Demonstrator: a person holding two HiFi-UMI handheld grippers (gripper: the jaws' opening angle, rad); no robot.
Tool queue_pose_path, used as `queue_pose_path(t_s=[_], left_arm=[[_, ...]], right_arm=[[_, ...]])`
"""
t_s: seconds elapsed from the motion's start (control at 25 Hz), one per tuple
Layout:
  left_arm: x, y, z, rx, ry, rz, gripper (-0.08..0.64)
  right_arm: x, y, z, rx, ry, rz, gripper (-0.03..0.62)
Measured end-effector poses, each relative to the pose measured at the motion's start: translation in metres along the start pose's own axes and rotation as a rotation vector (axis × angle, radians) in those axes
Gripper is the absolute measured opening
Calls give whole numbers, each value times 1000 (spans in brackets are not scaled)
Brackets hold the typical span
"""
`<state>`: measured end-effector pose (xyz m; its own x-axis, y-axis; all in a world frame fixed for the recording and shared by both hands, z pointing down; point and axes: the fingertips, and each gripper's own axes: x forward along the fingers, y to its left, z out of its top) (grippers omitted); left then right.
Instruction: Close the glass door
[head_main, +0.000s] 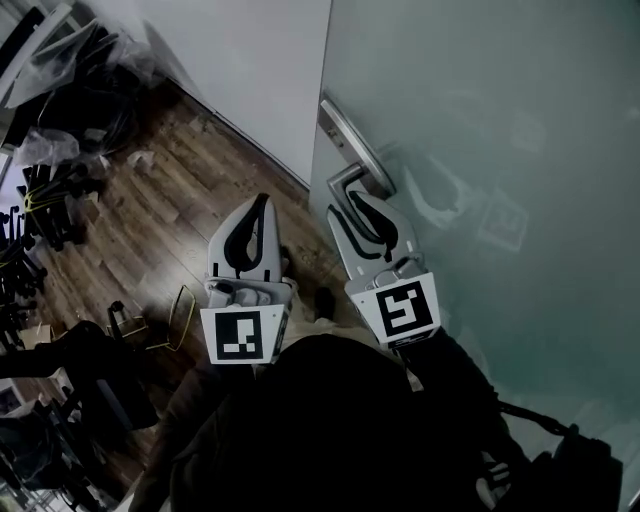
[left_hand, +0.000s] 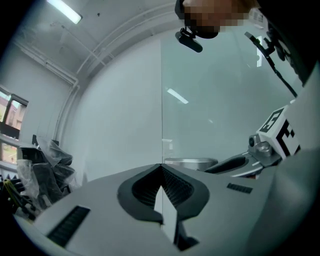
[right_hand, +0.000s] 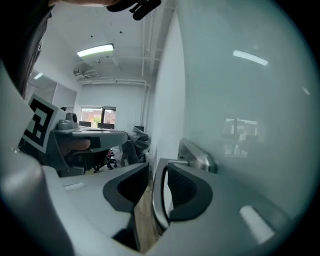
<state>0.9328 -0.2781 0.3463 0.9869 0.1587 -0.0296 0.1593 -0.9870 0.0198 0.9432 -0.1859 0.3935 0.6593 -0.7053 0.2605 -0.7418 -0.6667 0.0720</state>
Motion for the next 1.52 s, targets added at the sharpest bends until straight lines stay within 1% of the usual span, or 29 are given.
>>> queue_pose_path(t_s=[0.04, 0.12, 0.16, 0.28, 0.48, 0.68, 0.96, 1.08, 1.24, 1.36, 1.52], left_arm=[[-4, -3, 1, 10, -4, -16, -3], [-14, -9, -6, 35, 23, -47, -3], [-18, -12, -11, 41, 38, -57, -3], [-14, -18, -15, 50, 51, -62, -3], [-15, -26, -4, 67, 36, -33, -3], [-45, -23, -2, 56, 50, 33, -3], [-102, 8, 2, 50, 31, 100, -3], [-120, 19, 3, 46, 41, 107, -3], [-153, 34, 8, 33, 33, 111, -3], [-181, 41, 15, 38, 37, 112, -5], [-221, 53, 21, 32, 41, 148, -3]], right_arm=[[-1, 4, -6, 2, 21, -14, 94], [-6, 10, -16, 1, 49, -34, 91], [-9, 11, -19, 7, 56, -33, 71], [-8, 6, -24, 49, 64, -15, 66], [-4, -1, -20, 53, 87, -11, 64], [-3, 10, -16, 61, 99, 5, 63], [-3, 54, -16, 59, 84, 48, 63], [-3, 71, -12, 48, 73, 75, 63], [-6, 105, -11, 39, 78, 126, 63], [-11, 132, -3, 10, 74, 159, 63], [-23, 168, 2, -36, 70, 219, 64]])
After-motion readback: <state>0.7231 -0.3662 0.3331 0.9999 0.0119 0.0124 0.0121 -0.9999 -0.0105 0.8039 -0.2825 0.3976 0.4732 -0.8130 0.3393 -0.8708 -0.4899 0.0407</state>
